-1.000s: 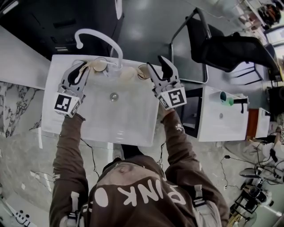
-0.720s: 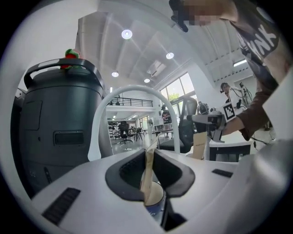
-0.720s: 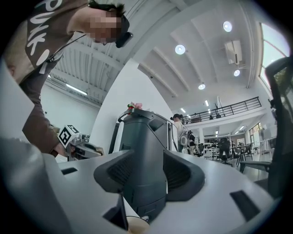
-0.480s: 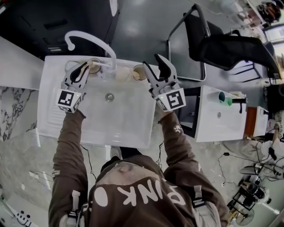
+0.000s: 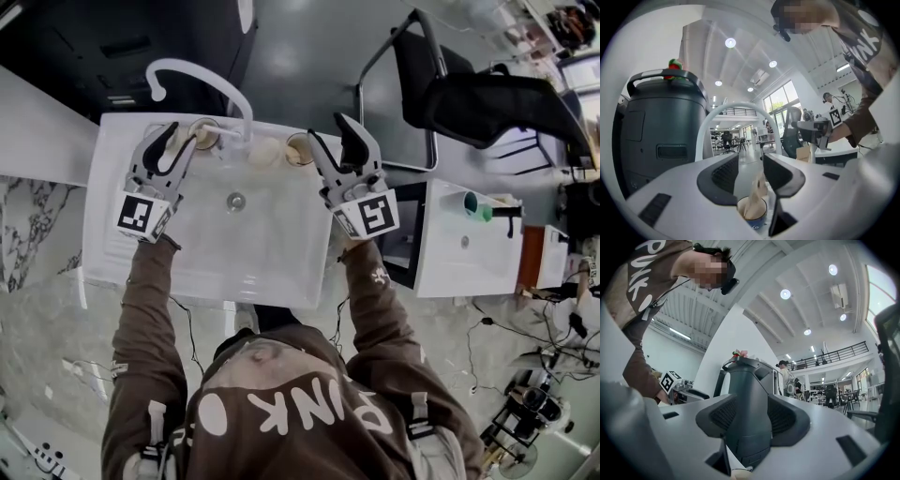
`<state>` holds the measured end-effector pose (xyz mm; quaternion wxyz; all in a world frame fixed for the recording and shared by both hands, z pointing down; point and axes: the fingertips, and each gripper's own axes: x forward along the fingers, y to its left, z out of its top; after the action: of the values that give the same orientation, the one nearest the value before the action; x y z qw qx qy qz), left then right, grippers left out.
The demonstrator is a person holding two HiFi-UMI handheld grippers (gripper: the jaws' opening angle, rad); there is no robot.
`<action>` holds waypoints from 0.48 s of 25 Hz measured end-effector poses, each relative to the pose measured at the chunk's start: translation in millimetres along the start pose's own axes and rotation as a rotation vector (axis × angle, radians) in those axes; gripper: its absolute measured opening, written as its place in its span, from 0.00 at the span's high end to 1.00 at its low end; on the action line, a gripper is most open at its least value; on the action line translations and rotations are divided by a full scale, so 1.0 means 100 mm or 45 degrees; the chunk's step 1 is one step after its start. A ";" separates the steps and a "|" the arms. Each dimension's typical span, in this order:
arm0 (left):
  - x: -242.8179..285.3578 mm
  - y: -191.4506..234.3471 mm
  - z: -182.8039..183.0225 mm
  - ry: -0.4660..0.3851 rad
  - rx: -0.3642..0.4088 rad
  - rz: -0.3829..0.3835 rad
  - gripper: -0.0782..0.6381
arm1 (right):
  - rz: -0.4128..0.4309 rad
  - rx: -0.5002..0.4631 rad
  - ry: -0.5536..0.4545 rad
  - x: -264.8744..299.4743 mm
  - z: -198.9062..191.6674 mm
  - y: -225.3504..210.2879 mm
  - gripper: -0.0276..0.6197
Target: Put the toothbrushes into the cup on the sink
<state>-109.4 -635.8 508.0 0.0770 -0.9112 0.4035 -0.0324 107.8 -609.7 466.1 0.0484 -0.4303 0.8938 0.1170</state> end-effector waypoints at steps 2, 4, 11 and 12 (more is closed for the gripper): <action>-0.12 -0.08 0.23 -0.030 0.033 -0.011 0.66 | 0.002 -0.011 -0.020 -0.06 0.17 0.08 0.66; -0.28 -0.18 0.48 -0.071 0.058 -0.024 0.64 | 0.009 -0.030 -0.037 -0.15 0.37 0.20 0.65; -1.09 -0.68 1.39 -0.199 0.173 -0.110 0.61 | 0.028 -0.144 -0.129 -0.58 1.16 0.90 0.62; -1.25 -0.78 1.51 -0.216 0.188 -0.122 0.61 | 0.030 -0.161 -0.137 -0.67 1.28 1.05 0.62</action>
<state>-118.6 -474.5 372.4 0.1761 -0.9207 0.3480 0.0116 66.5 -463.4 372.3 0.0679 -0.4148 0.8858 0.1967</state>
